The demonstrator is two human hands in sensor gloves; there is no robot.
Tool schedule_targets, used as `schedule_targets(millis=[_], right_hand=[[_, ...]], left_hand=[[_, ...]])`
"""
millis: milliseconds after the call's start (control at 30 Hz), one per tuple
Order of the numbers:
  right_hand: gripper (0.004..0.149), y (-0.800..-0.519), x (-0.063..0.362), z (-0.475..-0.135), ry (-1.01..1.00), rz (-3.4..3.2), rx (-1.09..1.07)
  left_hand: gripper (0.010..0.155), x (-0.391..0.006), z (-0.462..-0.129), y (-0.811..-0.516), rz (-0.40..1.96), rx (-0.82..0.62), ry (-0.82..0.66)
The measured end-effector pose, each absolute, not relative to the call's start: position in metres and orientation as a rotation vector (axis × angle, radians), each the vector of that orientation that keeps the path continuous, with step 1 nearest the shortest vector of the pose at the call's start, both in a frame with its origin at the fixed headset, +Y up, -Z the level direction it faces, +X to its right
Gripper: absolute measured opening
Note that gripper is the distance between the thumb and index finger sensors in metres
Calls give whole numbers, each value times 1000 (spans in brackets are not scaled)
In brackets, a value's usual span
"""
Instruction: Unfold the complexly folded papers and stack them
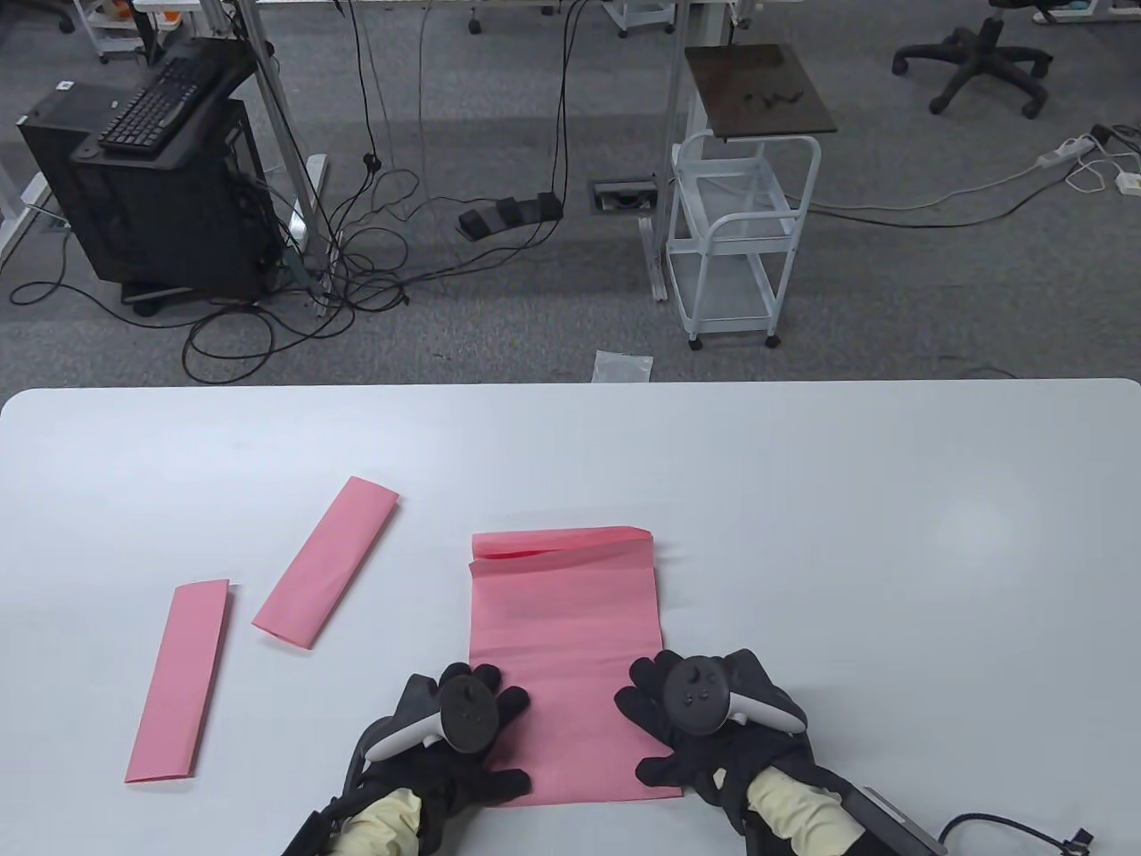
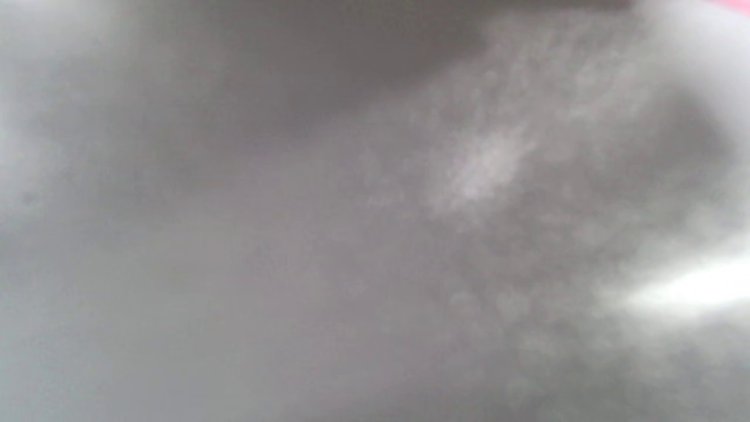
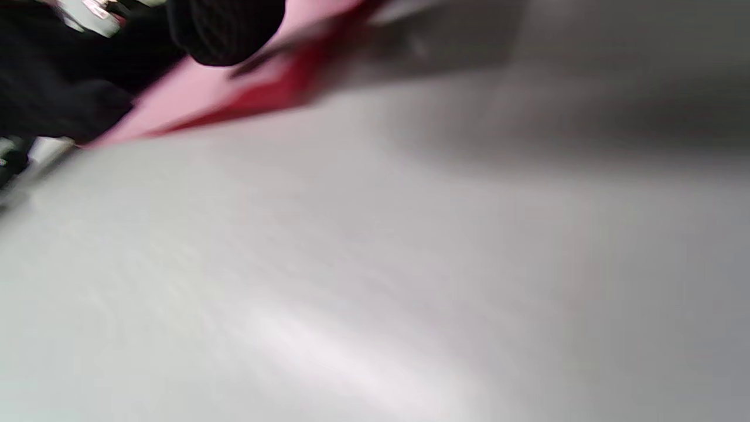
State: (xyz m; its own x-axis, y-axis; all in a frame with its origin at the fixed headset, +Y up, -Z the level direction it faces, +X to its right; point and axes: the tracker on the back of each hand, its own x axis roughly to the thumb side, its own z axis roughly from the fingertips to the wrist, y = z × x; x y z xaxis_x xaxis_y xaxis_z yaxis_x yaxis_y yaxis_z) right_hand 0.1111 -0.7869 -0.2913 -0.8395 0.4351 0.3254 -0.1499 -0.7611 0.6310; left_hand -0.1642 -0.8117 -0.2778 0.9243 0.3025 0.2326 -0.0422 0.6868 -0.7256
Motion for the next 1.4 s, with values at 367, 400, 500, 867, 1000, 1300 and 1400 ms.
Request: schedule_targets(millis=[367, 400, 500, 867, 1000, 1300, 1400], right_hand=[[63, -801, 93, -354, 955, 2574, 496], [61, -802, 103, -360, 927, 2580, 432], [58, -802, 134, -374, 899, 2532, 241], [70, -787, 99, -348, 794, 2633, 589], [68, -791, 64, -336, 915, 2690, 820], [61, -805, 62, -412, 973, 2584, 431], [59, -804, 78, -438, 940, 2564, 240]], left_hand=[[88, -164, -278, -812, 199, -798, -358], [88, -164, -278, -812, 198, -797, -358], [88, -164, -278, -812, 198, -795, -359], [88, -163, -278, -812, 193, -794, -358], [88, -163, -277, -812, 191, -792, -357], [88, -163, -277, -812, 191, -789, -358], [88, -163, -277, -812, 191, -788, -360]])
